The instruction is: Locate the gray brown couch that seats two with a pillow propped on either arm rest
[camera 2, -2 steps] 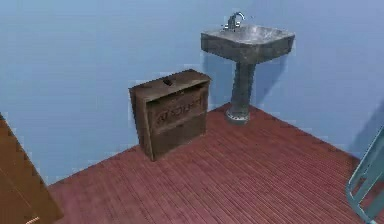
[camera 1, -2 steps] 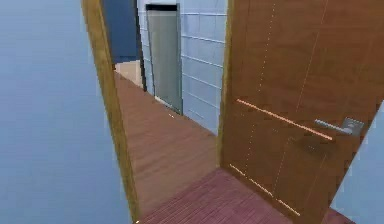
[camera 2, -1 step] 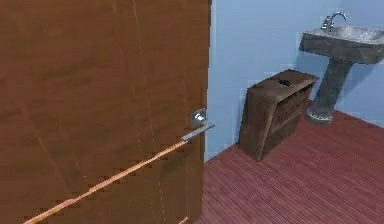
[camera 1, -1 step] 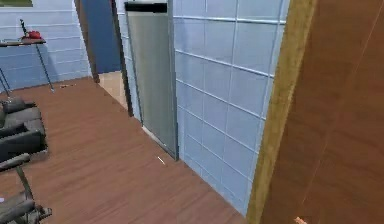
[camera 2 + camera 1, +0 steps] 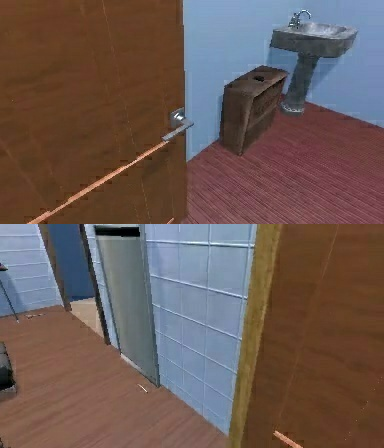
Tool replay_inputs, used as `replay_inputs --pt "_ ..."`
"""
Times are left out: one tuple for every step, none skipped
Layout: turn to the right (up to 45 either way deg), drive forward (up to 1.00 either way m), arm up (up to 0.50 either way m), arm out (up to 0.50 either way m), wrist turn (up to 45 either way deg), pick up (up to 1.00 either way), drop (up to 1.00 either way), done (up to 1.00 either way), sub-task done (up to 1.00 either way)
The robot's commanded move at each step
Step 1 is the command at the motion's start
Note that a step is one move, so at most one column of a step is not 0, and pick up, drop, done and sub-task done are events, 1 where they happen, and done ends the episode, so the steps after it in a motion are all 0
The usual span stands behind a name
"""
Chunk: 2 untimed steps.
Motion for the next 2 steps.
replay_inputs --pt "0.0 0.15 0.0 0.0 0.0 0.0 0.0 0.0 0.0" --pt "-42.0 0.0 0.0 0.0 0.0 0.0 0.0 0.0 0.0"
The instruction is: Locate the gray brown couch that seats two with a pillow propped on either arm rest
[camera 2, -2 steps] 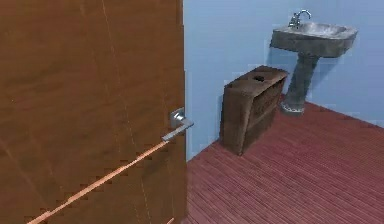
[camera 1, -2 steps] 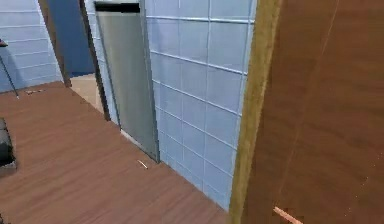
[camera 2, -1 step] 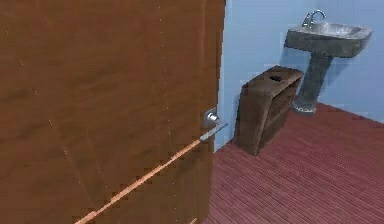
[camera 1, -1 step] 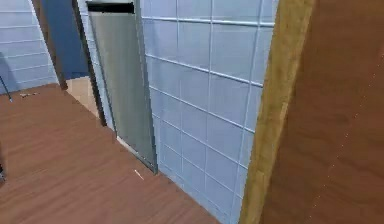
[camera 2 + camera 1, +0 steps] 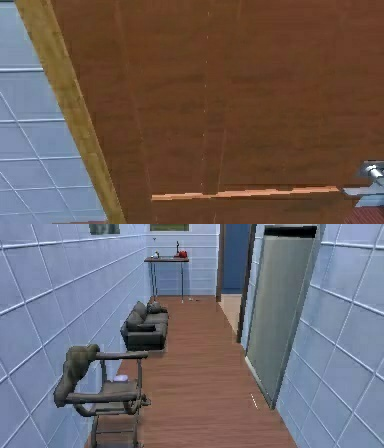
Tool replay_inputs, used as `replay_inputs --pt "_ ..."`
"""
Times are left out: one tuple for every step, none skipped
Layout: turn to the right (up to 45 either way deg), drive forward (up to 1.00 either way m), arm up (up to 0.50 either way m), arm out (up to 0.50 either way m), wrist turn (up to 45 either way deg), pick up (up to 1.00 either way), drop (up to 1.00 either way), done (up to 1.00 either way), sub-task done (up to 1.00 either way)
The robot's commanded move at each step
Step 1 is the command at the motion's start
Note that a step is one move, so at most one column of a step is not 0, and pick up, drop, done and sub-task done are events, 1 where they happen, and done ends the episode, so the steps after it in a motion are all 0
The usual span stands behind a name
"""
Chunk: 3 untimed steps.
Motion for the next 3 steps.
replay_inputs --pt "0.0 0.75 0.0 0.0 0.0 0.0 0.0 0.0 0.0" --pt "0.0 0.6 0.0 0.0 0.0 0.0 0.0 0.0 0.0" --pt "-24.0 0.0 0.0 0.0 0.0 0.0 0.0 0.0 0.0"
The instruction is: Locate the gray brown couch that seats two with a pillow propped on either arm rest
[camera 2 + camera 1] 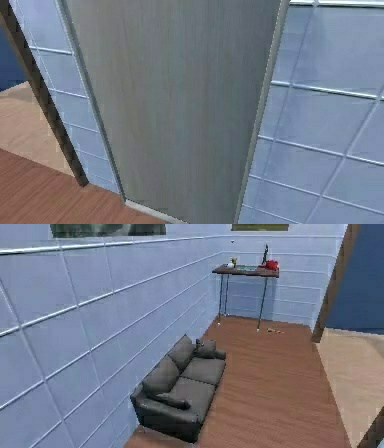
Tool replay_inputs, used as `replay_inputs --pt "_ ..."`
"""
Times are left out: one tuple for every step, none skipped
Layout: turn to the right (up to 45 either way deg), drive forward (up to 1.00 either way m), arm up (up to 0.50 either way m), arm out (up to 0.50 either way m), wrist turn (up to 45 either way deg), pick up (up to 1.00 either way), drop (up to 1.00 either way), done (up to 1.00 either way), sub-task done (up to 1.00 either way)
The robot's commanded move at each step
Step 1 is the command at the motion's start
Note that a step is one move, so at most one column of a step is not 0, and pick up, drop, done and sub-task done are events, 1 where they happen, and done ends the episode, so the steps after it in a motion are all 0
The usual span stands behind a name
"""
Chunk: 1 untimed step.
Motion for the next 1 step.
replay_inputs --pt "0.0 0.0 0.0 0.0 0.0 0.0 0.0 1.0 0.0"
